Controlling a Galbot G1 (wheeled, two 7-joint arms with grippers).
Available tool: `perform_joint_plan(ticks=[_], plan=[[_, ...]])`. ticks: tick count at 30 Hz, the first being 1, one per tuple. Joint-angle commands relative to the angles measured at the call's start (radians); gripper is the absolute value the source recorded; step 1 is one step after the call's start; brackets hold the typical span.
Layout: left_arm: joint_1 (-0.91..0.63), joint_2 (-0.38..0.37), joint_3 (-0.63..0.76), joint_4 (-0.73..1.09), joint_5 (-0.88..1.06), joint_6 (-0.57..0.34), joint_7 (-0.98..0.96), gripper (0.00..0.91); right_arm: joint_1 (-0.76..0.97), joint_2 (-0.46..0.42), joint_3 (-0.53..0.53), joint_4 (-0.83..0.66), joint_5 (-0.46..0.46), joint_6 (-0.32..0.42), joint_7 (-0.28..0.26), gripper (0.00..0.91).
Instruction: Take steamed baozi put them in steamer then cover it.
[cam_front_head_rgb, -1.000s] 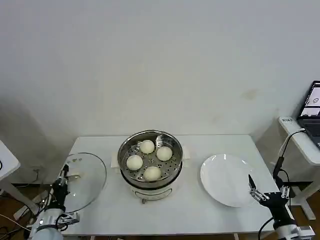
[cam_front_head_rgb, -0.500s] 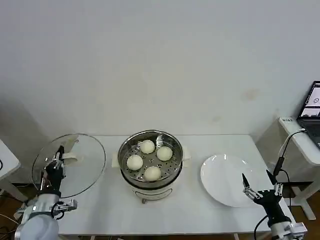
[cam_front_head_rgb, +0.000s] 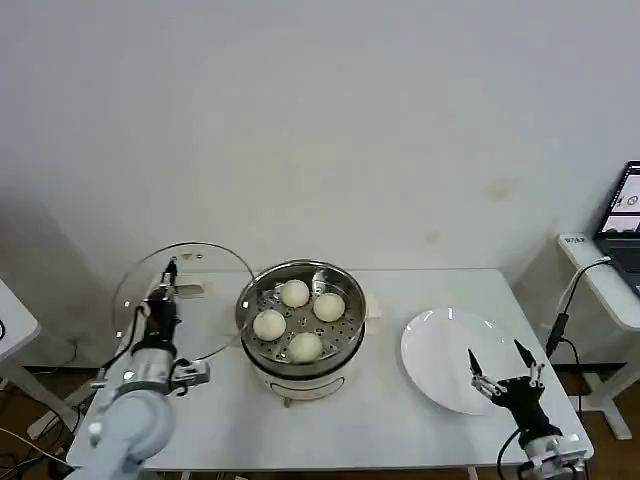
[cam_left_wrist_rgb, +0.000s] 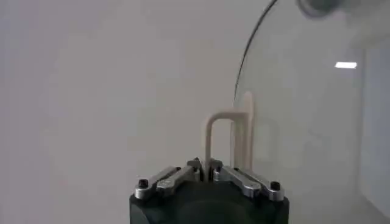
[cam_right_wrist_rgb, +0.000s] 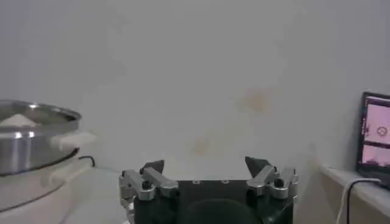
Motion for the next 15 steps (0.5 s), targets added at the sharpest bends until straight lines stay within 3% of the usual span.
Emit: perform_joint_plan(ticks=[1, 8, 15], plan=[[-0.218, -0.097, 0.249, 0.035, 0.063, 0.174, 0.158, 0.0, 0.015, 0.007, -0.023, -0.029, -0.074, -0.011, -0.005, 0.907], [-0.303, -0.267, 0.314, 0.103, 0.078, 0.204, 0.14, 0.0, 0.004, 0.025, -0.033, -0.028, -0.108, -0.002, -0.001, 0.907], [-0.287, -0.332, 0.354, 0.141, 0.132, 0.192, 0.133, 0.0, -0.007, 0.038, -0.04, -0.038, -0.141, 0.003, -0.003, 0.907]])
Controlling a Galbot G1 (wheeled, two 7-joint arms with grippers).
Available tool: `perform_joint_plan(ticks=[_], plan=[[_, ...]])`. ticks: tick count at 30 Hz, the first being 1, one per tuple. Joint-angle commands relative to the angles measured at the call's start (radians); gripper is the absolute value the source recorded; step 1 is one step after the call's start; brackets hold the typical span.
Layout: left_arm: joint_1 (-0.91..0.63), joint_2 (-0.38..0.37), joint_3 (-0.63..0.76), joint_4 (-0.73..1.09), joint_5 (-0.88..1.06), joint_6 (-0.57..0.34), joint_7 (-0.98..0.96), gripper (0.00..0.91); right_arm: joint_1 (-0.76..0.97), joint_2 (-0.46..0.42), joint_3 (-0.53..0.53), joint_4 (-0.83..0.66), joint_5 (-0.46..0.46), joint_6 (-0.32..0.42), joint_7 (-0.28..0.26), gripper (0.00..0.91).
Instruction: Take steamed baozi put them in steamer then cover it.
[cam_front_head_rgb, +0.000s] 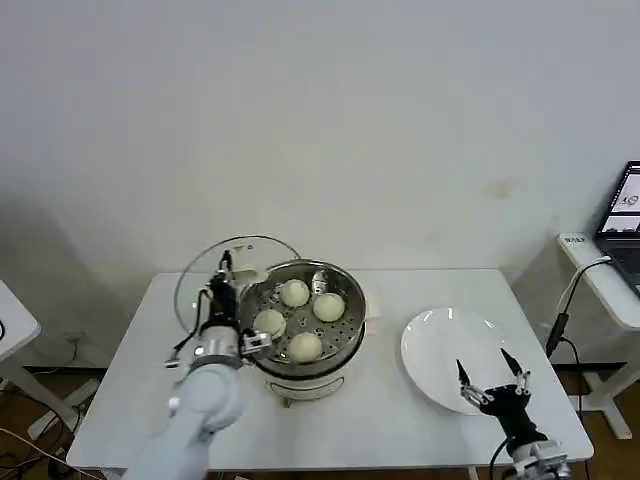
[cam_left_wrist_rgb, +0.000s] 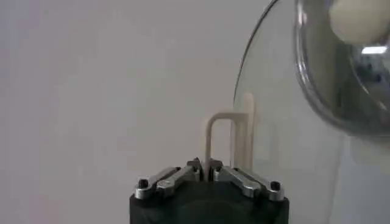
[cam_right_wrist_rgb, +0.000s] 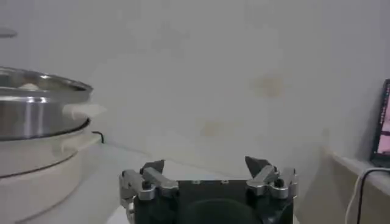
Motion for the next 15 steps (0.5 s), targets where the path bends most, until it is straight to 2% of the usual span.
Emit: perform_joint_plan(ticks=[1, 7, 15], plan=[[-0.077, -0.158, 0.118, 0.065, 0.071, 0.043, 0.033, 0.0, 0.0, 0.01, -0.006, -0.022, -0.062, 0.003, -0.001, 0.907], [-0.07, -0.206, 0.135, 0.111, 0.123, 0.024, 0.035, 0.0, 0.007, 0.007, -0.008, -0.035, -0.066, 0.003, 0.0, 0.907], [-0.065, -0.184, 0.146, 0.137, 0.165, 0.004, 0.047, 0.0, 0.007, 0.006, -0.015, -0.039, -0.068, 0.0, 0.0, 0.907]])
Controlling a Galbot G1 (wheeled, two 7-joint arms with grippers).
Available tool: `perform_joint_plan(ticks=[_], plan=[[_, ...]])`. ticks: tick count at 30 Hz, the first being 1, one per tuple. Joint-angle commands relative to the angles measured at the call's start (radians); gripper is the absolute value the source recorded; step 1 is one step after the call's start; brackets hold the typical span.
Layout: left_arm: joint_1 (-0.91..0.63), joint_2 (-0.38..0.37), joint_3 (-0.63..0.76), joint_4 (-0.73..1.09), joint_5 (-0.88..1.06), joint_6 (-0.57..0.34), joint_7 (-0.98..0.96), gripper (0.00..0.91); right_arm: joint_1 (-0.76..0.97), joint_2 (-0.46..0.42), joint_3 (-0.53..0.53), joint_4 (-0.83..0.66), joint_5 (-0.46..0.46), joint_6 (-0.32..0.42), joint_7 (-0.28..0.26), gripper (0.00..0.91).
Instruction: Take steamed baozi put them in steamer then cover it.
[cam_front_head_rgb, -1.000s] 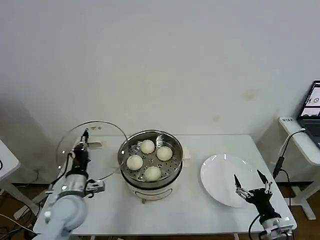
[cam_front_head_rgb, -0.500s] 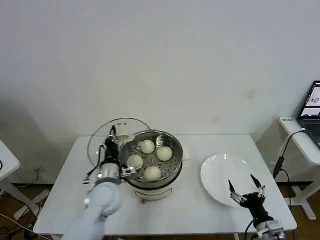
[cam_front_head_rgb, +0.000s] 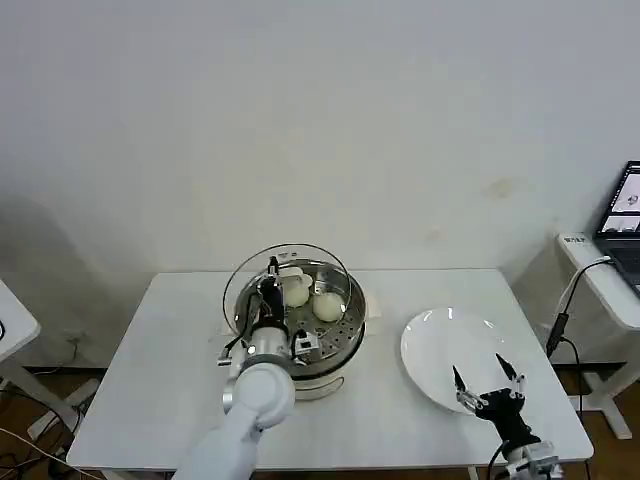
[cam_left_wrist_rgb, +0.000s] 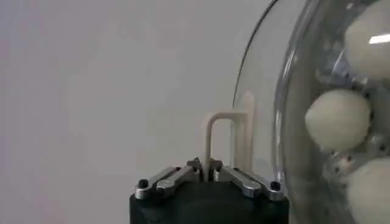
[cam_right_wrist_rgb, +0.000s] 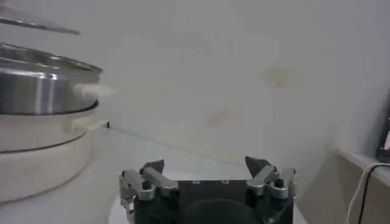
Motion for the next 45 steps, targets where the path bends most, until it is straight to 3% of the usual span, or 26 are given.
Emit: perform_joint_plan(ticks=[1, 35, 36, 45], plan=[[-0.012, -0.038, 0.033, 0.044, 0.067, -0.005, 0.016, 0.0, 0.001, 0.001, -0.004, -0.015, -0.022, 0.001, 0.001, 0.907], [0.02, -0.052, 0.034, 0.071, 0.109, -0.025, 0.027, 0.02, 0.0, 0.007, -0.024, -0.022, -0.035, -0.002, -0.003, 0.907], [0.021, -0.051, 0.033, 0.07, 0.109, -0.026, 0.027, 0.907, 0.0, 0.007, -0.024, -0.022, -0.036, -0.002, -0.003, 0.907], [0.036, -0.039, 0.026, 0.025, 0.103, -0.029, 0.02, 0.907, 0.002, 0.009, -0.031, -0.023, -0.039, -0.002, -0.003, 0.907]])
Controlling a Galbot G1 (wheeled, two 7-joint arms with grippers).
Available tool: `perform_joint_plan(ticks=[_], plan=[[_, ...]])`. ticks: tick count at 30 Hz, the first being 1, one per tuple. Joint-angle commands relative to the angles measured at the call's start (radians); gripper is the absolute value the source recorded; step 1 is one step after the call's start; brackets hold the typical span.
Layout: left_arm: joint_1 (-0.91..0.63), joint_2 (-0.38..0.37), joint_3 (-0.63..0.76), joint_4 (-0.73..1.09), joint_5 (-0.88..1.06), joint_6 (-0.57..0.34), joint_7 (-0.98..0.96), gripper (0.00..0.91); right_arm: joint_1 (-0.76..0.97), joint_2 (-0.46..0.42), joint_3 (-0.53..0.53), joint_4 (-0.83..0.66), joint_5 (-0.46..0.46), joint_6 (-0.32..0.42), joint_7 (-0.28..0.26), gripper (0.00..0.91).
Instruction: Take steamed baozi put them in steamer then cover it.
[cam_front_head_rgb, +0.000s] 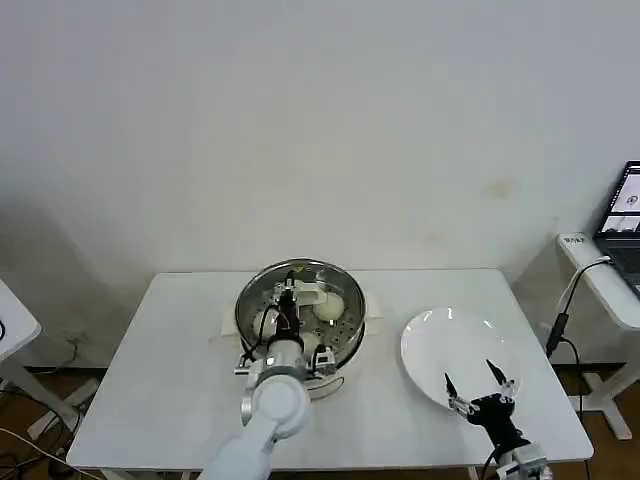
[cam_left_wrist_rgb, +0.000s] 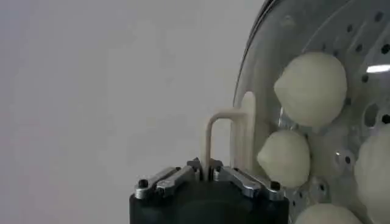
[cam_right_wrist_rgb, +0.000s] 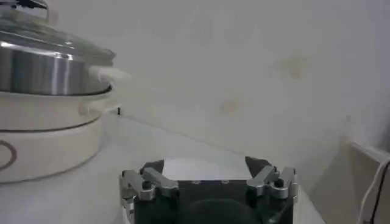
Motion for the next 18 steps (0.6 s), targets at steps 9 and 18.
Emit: perform_joint_plan(ticks=[9, 18], plan=[[0.05, 0.08, -0.01, -0.14, -0.077, -0.008, -0.052, 0.907, -0.003, 0.003, -0.006, -0.001, -0.008, 0.001, 0.0, 0.907], [0.159, 0.172, -0.035, -0.283, -0.188, -0.051, -0.131, 0.907, -0.005, 0.005, -0.021, -0.004, -0.016, 0.002, 0.001, 0.907]])
